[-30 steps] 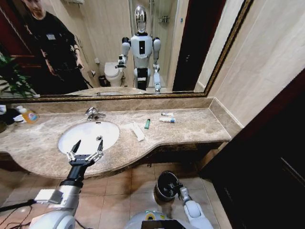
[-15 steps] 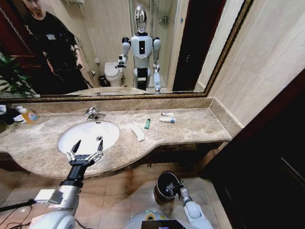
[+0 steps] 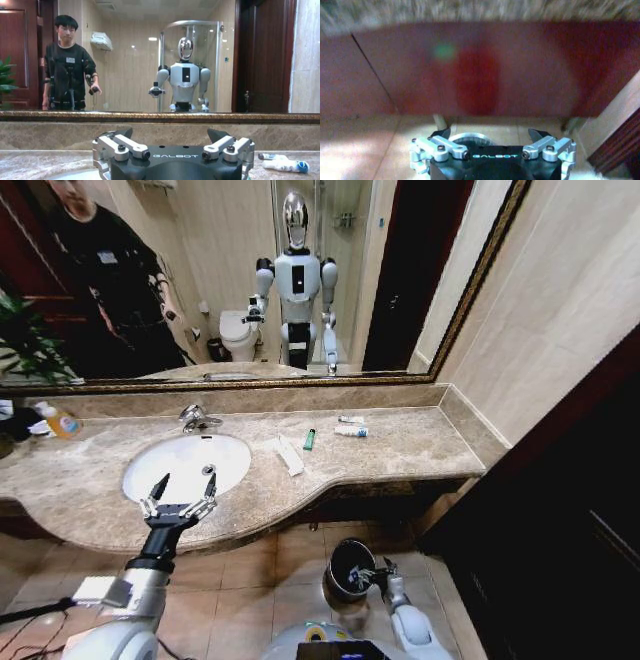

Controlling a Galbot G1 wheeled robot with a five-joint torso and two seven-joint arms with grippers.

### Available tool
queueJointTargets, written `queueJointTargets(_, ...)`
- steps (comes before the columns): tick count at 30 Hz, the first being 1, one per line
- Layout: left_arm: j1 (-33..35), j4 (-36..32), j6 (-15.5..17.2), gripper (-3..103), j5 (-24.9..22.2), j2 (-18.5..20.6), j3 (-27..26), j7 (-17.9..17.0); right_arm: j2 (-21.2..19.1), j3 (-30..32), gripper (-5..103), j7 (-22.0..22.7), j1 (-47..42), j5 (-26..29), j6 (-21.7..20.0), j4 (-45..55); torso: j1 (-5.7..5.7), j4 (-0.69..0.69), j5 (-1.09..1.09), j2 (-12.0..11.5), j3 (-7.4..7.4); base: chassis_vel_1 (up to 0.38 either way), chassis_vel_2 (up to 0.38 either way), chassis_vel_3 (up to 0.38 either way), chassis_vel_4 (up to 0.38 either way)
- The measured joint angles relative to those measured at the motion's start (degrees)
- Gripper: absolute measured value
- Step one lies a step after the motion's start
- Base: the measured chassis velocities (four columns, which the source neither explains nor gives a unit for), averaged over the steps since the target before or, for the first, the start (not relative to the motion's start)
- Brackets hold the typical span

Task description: Pick up the trash from the sink and place it in the trash bin.

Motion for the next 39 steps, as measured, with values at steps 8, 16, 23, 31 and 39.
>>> queueJointTargets(8, 0.0, 0.0, 0.0, 100, 0.0, 0.0, 0.0, 0.0, -3.3, 1.7, 100, -2.9, -7.9, 6.0, -1.0, 14.0, 0.00, 0.00, 0.00, 0.0, 0.00, 0.000, 0.000, 0.000, 0.000)
queueJointTargets(16, 0.0, 0.0, 0.0, 100, 0.0, 0.0, 0.0, 0.0, -6.8, 3.4, 100, -2.2, -15.1, 13.5, -7.9, 32.0, 0.00, 0.00, 0.00, 0.0, 0.00, 0.000, 0.000, 0.000, 0.000)
queueJointTargets(23, 0.0, 0.0, 0.0, 100, 0.0, 0.0, 0.0, 0.0, -9.0, 2.7, 100, -1.8, -13.3, 14.8, -13.8, 39.8, 0.00, -0.01, -0.01, 0.0, 0.00, 0.000, 0.000, 0.000, 0.000)
queueJointTargets(31, 0.0, 0.0, 0.0, 100, 0.0, 0.0, 0.0, 0.0, -14.8, 0.1, 100, -1.6, -0.5, 18.5, -21.2, 41.8, 0.01, 0.01, 0.00, 0.0, 0.01, 0.000, 0.000, 0.000, 0.000)
queueJointTargets(39, 0.0, 0.0, 0.0, 100, 0.0, 0.0, 0.0, 0.0, -18.6, -2.2, 100, -5.9, 11.6, 20.9, -23.8, 37.1, 0.00, 0.00, 0.00, 0.0, 0.01, 0.000, 0.000, 0.000, 0.000)
